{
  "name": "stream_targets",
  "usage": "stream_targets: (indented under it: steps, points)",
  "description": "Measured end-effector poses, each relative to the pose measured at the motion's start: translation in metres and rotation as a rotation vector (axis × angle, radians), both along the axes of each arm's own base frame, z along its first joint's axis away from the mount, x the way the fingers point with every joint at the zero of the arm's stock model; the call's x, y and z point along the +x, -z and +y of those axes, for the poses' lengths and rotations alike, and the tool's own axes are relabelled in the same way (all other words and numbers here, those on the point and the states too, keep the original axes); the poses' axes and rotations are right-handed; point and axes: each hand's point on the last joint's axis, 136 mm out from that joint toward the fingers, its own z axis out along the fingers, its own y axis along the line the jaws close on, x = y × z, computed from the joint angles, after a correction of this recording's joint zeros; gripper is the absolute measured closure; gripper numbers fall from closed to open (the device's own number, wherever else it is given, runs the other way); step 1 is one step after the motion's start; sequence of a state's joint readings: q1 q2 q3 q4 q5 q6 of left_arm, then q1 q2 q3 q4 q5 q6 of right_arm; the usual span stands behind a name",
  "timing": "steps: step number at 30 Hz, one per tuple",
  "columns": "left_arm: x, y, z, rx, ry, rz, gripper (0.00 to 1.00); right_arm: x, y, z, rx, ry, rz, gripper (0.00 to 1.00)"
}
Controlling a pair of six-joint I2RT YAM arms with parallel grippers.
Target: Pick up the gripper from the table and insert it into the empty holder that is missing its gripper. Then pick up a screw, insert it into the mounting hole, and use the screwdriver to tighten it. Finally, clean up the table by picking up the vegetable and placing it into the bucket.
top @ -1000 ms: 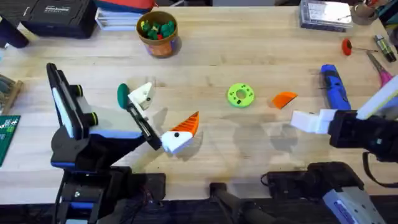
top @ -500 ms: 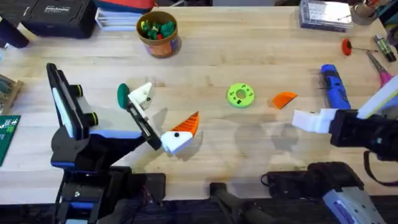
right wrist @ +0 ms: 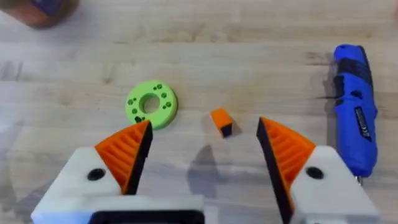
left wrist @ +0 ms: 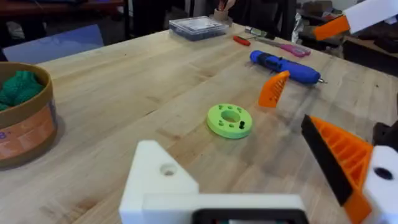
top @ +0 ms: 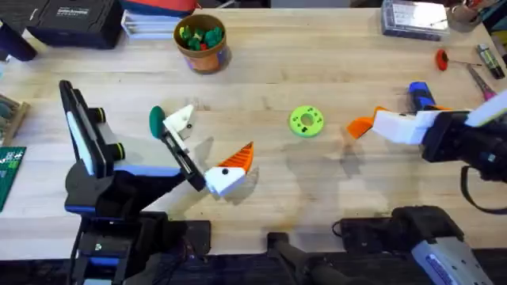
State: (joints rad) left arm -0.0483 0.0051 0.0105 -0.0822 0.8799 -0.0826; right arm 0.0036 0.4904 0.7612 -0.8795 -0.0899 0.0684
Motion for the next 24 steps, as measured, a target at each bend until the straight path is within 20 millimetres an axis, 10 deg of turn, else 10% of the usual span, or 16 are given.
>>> stream_targets:
  steps: [24]
  points:
    - [-0.001, 0.0, -0.001, 0.0, 0.006, 0.001, 0.015, 0.039, 0.102, -0.01, -0.211, -0.267, 0.723, 0.109]
